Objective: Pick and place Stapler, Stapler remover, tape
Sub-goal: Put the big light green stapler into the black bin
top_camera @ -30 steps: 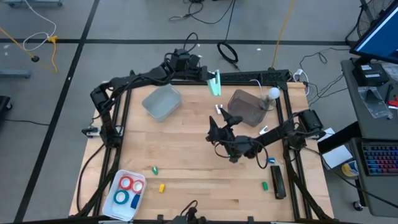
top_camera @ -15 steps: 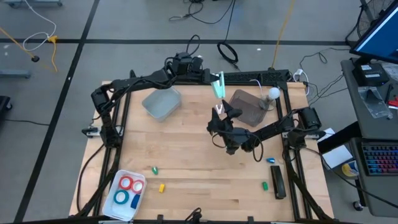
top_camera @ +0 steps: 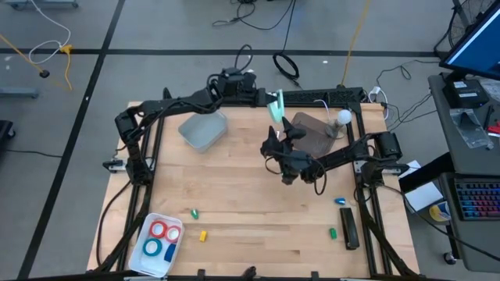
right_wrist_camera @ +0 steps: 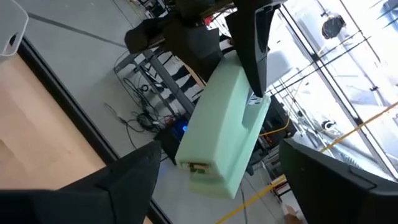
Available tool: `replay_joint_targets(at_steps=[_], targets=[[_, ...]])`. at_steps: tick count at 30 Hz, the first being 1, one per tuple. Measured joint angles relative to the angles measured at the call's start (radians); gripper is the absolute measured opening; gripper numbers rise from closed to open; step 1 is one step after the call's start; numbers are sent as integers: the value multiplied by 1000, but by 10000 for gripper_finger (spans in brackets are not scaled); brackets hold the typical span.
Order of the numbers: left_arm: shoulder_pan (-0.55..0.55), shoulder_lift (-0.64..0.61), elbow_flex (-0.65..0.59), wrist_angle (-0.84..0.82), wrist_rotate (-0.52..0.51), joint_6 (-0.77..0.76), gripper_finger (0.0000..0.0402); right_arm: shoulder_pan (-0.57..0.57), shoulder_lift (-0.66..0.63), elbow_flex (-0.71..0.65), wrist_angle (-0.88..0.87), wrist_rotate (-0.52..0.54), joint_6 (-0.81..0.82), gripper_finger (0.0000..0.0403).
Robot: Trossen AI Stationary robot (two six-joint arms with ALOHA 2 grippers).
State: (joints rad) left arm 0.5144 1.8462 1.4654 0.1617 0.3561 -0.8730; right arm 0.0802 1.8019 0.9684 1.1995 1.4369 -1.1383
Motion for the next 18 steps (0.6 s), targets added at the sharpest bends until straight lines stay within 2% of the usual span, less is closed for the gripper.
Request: replay_joint_targets(at_steps=[6,13,18], targets=[[-23,0,0,-3,-50,17,117,-13,0,0,0,0,41,288],[-38,0,0,-10,-51,27,117,-1,0,0,0,1,29,245],[-39,0,0,-6,3,25,117,0,0,0,0,2,27,198]])
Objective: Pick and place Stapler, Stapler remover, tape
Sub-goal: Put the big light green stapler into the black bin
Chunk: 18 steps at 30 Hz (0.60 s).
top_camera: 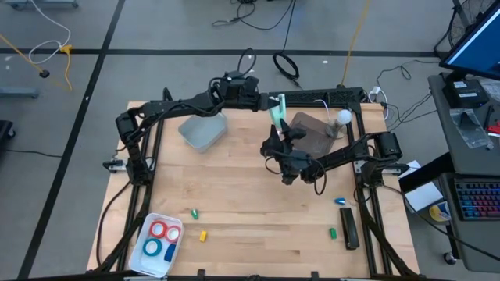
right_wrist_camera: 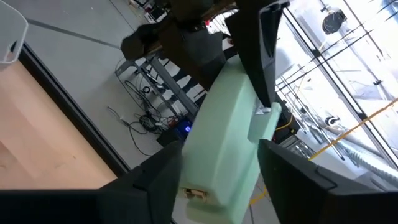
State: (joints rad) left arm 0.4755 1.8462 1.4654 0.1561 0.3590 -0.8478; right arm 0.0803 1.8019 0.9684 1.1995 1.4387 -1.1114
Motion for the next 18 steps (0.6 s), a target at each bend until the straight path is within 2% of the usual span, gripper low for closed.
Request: replay_joint_targets(at_steps=[8,18], targets=[[0,0,0,3,27,-9,117,-1,0,0,0,-4,0,139],[-16,0,0,-4,54,19,117,-1,0,0,1,24,33,101]])
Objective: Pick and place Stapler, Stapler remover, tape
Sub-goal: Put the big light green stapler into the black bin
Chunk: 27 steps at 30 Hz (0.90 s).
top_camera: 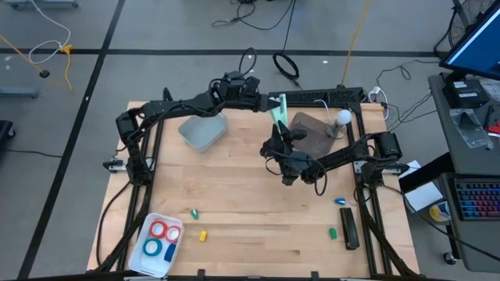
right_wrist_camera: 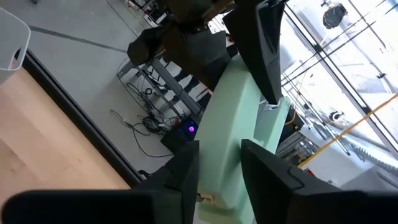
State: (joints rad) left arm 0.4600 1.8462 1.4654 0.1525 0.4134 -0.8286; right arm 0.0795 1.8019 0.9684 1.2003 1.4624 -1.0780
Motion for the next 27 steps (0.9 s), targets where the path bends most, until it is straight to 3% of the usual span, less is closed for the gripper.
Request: replay_joint_targets(at_steps=[9,27], targets=[[-13,0,0,-5,5,3,117,0,0,0,0,5,-7,8],[-20,0,0,-42,18,62,116,2,0,-1,-11,61,19,0]])
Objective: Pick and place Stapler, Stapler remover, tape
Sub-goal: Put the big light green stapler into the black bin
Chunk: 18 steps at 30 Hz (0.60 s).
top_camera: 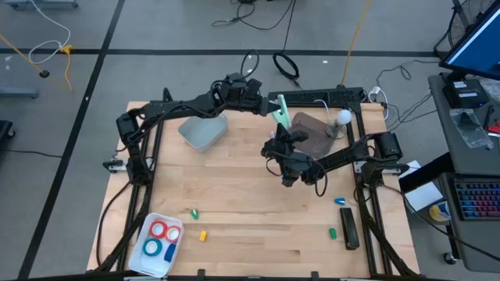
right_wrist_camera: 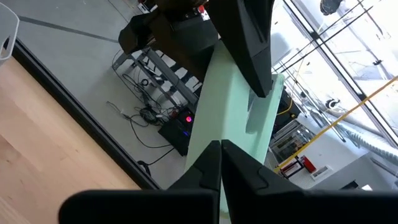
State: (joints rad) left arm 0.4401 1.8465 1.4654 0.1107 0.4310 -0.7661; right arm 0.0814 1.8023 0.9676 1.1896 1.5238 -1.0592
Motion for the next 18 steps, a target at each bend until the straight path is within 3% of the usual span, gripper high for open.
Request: replay_joint_targets(at_steps=[8,14,18], targets=[[2,0,0,-3,-2,31,117,0,0,0,0,0,8,0],[1,-3,0,-20,14,32,180,-5,0,-1,2,26,8,0],[0,-3,0,-19,13,32,197,-3,0,-1,2,15,9,0]])
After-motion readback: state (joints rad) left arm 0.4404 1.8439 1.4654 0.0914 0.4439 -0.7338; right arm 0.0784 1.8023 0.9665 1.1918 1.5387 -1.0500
